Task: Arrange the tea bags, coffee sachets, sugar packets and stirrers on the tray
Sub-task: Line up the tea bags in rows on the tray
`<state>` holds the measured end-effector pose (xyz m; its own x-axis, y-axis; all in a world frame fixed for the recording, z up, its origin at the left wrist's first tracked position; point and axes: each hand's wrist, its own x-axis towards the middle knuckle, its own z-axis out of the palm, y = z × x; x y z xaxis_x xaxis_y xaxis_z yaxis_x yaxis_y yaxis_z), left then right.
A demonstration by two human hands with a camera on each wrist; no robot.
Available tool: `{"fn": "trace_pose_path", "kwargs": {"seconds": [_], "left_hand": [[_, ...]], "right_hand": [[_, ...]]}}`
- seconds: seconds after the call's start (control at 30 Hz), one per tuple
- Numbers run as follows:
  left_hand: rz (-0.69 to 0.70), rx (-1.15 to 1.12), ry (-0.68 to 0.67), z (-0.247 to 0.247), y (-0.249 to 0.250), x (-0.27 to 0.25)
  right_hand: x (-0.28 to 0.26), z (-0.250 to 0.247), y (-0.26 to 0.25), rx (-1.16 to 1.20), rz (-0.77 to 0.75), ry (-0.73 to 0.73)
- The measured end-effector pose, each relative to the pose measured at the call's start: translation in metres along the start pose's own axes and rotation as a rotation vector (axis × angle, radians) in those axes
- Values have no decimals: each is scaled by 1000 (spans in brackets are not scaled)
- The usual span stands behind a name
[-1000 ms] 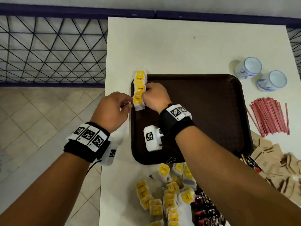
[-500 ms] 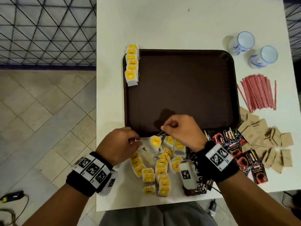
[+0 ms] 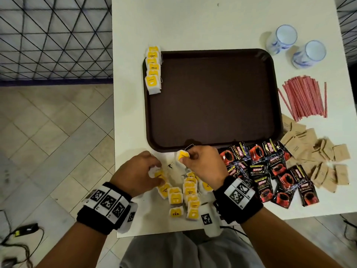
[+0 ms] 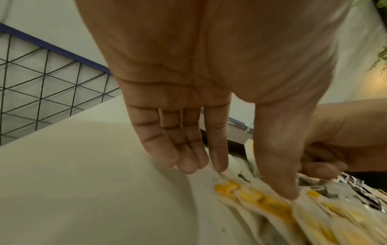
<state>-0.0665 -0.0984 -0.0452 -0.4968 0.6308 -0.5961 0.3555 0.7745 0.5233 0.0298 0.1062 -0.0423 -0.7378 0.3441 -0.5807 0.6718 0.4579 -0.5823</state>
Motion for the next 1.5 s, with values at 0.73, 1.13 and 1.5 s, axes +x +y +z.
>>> {"fn": "trace_pose_path", "kwargs": {"seconds": [0.73, 1.13, 1.5], "left_hand": [[200, -222, 91, 4, 21, -4], [211, -441, -29, -55, 41, 2], [84, -283, 148, -130, 16, 86]], "right_hand": [[-7, -39, 15, 378, -78, 82], [3, -51, 14, 476, -85, 74], [36, -40, -11, 482, -108, -27]]}}
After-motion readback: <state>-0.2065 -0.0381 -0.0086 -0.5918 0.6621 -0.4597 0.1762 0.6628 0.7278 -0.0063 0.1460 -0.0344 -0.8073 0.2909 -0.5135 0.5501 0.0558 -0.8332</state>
